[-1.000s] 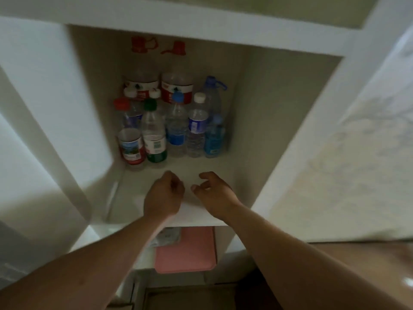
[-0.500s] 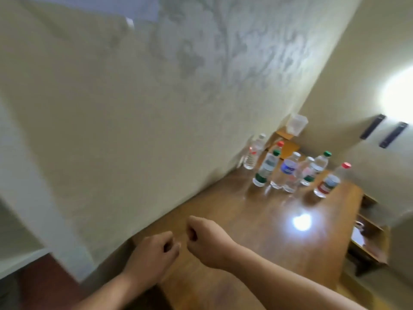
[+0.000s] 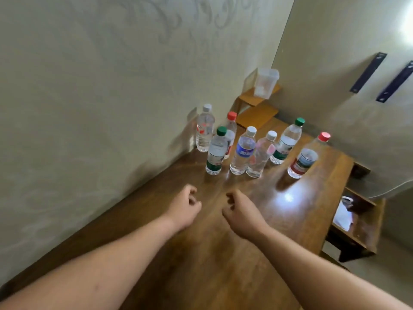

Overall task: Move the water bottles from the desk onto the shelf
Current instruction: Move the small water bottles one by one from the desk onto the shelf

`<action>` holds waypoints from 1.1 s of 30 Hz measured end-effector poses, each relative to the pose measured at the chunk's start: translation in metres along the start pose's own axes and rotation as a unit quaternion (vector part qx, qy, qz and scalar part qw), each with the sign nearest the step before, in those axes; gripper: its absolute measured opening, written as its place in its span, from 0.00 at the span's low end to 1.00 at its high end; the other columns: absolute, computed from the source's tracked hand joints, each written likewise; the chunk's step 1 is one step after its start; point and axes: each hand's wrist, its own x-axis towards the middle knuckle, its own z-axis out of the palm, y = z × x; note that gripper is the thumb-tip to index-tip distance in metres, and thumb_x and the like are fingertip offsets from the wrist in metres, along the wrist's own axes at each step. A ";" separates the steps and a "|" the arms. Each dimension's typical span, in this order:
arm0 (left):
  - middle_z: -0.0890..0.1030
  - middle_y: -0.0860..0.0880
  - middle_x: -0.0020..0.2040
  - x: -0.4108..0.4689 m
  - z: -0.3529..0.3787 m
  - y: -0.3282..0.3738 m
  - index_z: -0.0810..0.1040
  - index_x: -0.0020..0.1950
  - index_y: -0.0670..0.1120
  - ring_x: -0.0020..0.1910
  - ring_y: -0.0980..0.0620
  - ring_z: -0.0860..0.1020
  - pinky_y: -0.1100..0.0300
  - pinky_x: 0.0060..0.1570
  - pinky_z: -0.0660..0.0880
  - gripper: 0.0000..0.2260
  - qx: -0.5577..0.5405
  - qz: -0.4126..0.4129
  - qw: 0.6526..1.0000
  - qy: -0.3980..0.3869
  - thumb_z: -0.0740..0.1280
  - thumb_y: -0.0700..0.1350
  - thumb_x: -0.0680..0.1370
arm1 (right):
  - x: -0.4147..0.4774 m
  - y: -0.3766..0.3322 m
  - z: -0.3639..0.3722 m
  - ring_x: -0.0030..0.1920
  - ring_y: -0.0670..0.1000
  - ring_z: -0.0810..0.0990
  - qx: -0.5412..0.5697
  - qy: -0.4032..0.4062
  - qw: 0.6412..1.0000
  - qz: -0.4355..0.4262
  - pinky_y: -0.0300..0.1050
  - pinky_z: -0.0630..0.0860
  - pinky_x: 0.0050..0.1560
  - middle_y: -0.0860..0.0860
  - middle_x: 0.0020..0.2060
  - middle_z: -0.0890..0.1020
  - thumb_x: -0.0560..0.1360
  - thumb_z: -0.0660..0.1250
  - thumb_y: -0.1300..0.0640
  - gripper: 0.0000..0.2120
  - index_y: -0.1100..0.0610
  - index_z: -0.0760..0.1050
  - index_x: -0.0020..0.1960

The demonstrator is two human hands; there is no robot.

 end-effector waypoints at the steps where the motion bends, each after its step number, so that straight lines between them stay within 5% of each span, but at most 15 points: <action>1: 0.83 0.49 0.58 0.020 0.005 0.012 0.73 0.73 0.48 0.51 0.50 0.81 0.60 0.47 0.74 0.20 0.001 0.000 1.000 0.010 0.71 0.49 0.82 | 0.017 0.000 -0.011 0.63 0.53 0.81 0.003 0.006 1.000 -0.008 0.51 0.79 0.65 0.52 0.65 0.81 0.78 0.68 0.52 0.25 0.55 0.72 0.73; 4: 0.81 0.50 0.60 0.067 0.009 0.043 0.73 0.73 0.50 0.57 0.47 0.82 0.53 0.61 0.78 0.24 0.015 0.018 0.999 0.037 0.75 0.50 0.79 | 0.058 -0.012 -0.038 0.65 0.55 0.82 0.032 0.034 0.998 -0.047 0.54 0.79 0.66 0.52 0.66 0.82 0.79 0.68 0.54 0.24 0.54 0.72 0.74; 8: 0.81 0.48 0.63 0.110 0.007 0.062 0.72 0.73 0.47 0.64 0.45 0.80 0.50 0.66 0.76 0.31 -0.004 0.043 0.995 0.092 0.80 0.50 0.74 | 0.106 -0.031 -0.054 0.63 0.50 0.79 0.114 0.053 0.988 -0.084 0.46 0.75 0.61 0.48 0.63 0.80 0.80 0.70 0.58 0.23 0.55 0.71 0.74; 11: 0.81 0.50 0.66 0.139 -0.002 0.063 0.67 0.75 0.53 0.62 0.47 0.81 0.47 0.68 0.77 0.38 -0.041 0.017 0.995 0.089 0.78 0.57 0.69 | 0.136 -0.045 -0.054 0.70 0.57 0.78 0.134 0.067 0.985 -0.083 0.52 0.77 0.66 0.55 0.71 0.78 0.80 0.69 0.56 0.32 0.56 0.62 0.80; 13: 0.82 0.51 0.61 0.153 -0.003 0.061 0.66 0.73 0.54 0.56 0.49 0.82 0.50 0.66 0.76 0.31 -0.077 0.015 0.994 0.077 0.74 0.55 0.73 | 0.148 -0.053 -0.054 0.75 0.58 0.74 0.128 0.061 0.987 -0.080 0.55 0.74 0.72 0.57 0.78 0.72 0.80 0.69 0.56 0.40 0.55 0.52 0.86; 16: 0.77 0.53 0.59 0.156 -0.001 0.060 0.72 0.73 0.46 0.53 0.53 0.75 0.56 0.59 0.72 0.23 -0.024 0.038 0.996 0.082 0.71 0.47 0.79 | 0.157 -0.056 -0.054 0.64 0.54 0.78 0.127 0.066 0.987 -0.073 0.53 0.76 0.70 0.56 0.71 0.73 0.79 0.71 0.51 0.33 0.53 0.64 0.81; 19: 0.85 0.51 0.53 0.152 0.008 0.035 0.80 0.59 0.52 0.51 0.50 0.82 0.49 0.59 0.80 0.14 -0.019 0.070 0.991 0.112 0.72 0.48 0.74 | 0.146 -0.044 -0.040 0.59 0.53 0.79 0.131 0.058 0.986 -0.082 0.52 0.79 0.65 0.53 0.65 0.75 0.74 0.76 0.42 0.32 0.48 0.72 0.75; 24: 0.82 0.49 0.58 0.090 0.005 0.033 0.74 0.66 0.52 0.55 0.47 0.82 0.50 0.57 0.79 0.28 0.014 0.051 0.996 0.068 0.77 0.51 0.67 | 0.108 -0.031 -0.013 0.57 0.53 0.80 0.113 0.039 0.987 -0.110 0.48 0.77 0.54 0.52 0.64 0.77 0.70 0.80 0.46 0.33 0.45 0.71 0.71; 28: 0.82 0.52 0.58 0.045 -0.005 0.012 0.73 0.64 0.56 0.55 0.47 0.81 0.50 0.56 0.78 0.26 -0.007 0.018 0.998 0.057 0.76 0.53 0.67 | 0.079 -0.040 -0.003 0.55 0.49 0.77 0.090 -0.007 0.987 -0.131 0.39 0.73 0.46 0.50 0.62 0.74 0.68 0.83 0.51 0.33 0.45 0.73 0.69; 33: 0.81 0.57 0.63 -0.039 -0.025 -0.044 0.74 0.68 0.58 0.59 0.54 0.80 0.55 0.56 0.76 0.27 -0.006 0.004 0.998 0.060 0.80 0.53 0.73 | 0.011 -0.078 0.028 0.54 0.47 0.80 0.088 -0.082 0.980 -0.157 0.49 0.80 0.58 0.46 0.57 0.80 0.69 0.81 0.47 0.27 0.43 0.76 0.64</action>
